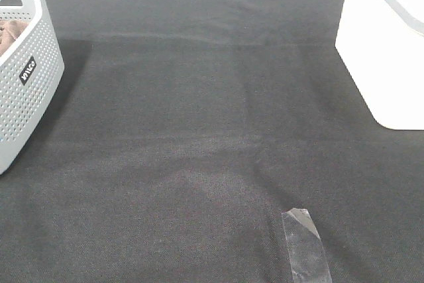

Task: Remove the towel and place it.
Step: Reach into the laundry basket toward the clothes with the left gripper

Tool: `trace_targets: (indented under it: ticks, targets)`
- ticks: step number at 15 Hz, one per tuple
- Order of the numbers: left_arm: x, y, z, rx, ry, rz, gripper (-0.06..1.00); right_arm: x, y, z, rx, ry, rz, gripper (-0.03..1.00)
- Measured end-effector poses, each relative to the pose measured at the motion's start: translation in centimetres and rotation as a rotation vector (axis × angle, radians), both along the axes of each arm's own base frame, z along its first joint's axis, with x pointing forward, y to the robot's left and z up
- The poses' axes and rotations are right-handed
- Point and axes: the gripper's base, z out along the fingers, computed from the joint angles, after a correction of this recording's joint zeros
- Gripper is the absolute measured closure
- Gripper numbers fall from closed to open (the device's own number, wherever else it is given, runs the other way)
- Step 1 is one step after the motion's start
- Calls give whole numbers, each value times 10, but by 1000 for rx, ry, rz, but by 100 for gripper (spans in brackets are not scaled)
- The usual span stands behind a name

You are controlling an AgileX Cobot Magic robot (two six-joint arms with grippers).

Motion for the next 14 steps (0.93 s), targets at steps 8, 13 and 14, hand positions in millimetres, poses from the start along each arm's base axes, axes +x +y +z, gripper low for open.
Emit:
trace_targets:
  ticks: [8, 13, 14]
  targets:
    - [0, 0, 0, 0, 0, 0, -5, 0, 0, 0, 0, 0, 0, 24]
    - [0, 0, 0, 0, 0, 0, -5, 0, 0, 0, 0, 0, 0, 24]
    - [0, 0, 0, 0, 0, 0, -5, 0, 0, 0, 0, 0, 0, 24]
